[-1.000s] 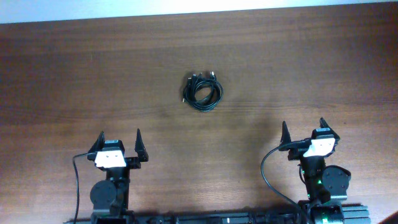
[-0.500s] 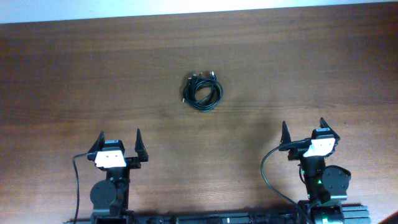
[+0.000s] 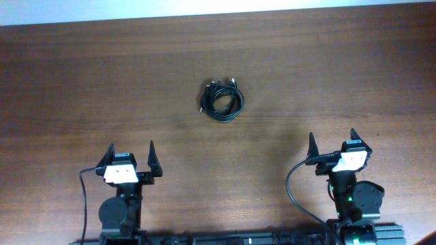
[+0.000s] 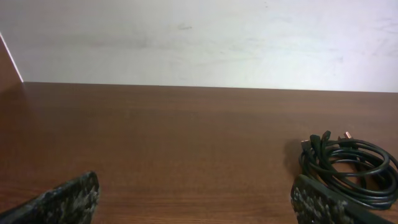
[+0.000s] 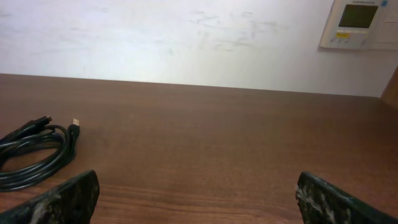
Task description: Untangle cables
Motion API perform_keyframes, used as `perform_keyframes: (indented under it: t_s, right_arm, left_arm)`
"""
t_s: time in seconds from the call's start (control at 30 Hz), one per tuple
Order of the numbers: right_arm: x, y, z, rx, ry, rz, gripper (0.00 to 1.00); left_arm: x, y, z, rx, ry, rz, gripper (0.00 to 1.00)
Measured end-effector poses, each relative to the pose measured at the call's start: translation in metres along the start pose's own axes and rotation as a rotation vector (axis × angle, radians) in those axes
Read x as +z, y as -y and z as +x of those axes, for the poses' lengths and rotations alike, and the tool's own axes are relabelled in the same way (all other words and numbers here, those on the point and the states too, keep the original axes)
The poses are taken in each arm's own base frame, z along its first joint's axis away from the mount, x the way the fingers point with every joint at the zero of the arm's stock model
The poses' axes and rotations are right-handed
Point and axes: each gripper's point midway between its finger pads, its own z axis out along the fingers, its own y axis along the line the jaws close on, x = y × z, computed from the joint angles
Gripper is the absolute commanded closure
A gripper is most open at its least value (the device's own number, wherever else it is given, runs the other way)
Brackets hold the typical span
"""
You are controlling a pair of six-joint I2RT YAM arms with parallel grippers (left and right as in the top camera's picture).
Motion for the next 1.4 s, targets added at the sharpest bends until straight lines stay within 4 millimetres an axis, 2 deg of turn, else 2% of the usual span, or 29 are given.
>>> perform_keyframes:
  t_s: [0.37,0.5,0.67,0.9,0.97,1.1,1.17,1.2,1.27,1.33,1.4]
  right_arm:
    - [0.000,-0.005,-0.001,0.025,0.005,-0.028,0.02]
    - [-0.002,-0.024,-0.007,0.158,0.018,-0.142,0.02]
    - [-0.011,-0.059,-0.014,0.386,-0.006,-0.357,0.02]
    - [-0.018,-0.076,-0.016,0.572,-0.066,-0.468,0.01]
    - [-0.020,-0.077,-0.024,0.584,-0.037,-0.488,0.02]
    - [-0.030,-0.078,-0.069,0.539,0.150,-0.552,0.02]
    - [-0.035,-0.077,-0.086,0.520,0.214,-0.567,0.02]
    - [-0.037,-0.076,-0.091,0.517,0.230,-0.565,0.02]
    - [-0.041,-0.075,-0.102,0.501,0.257,-0.561,0.02]
    - [-0.046,-0.073,-0.116,0.473,0.287,-0.556,0.01]
    - [-0.050,-0.072,-0.127,0.446,0.294,-0.544,0.02]
  left_arm:
    - [0.000,0.000,0.000,0.000,0.000,0.000,0.02]
    - [0.000,0.000,0.000,0.000,0.000,0.000,0.01]
    - [0.000,0.000,0.002,0.001,-0.007,0.000,0.02]
    - [0.001,0.000,0.000,0.000,-0.002,0.000,0.02]
    - [0.001,0.001,-0.009,-0.003,0.036,0.003,0.01]
    - [-0.001,0.009,-0.031,-0.008,0.127,0.049,0.01]
    - [-0.006,0.011,-0.055,-0.012,0.225,0.066,0.01]
    - [-0.011,0.012,-0.076,-0.015,0.312,0.074,0.01]
    - [-0.022,0.013,-0.104,-0.019,0.434,0.080,0.01]
    - [-0.035,0.013,-0.129,-0.023,0.538,0.085,0.01]
    - [-0.043,0.013,-0.145,-0.024,0.575,0.086,0.01]
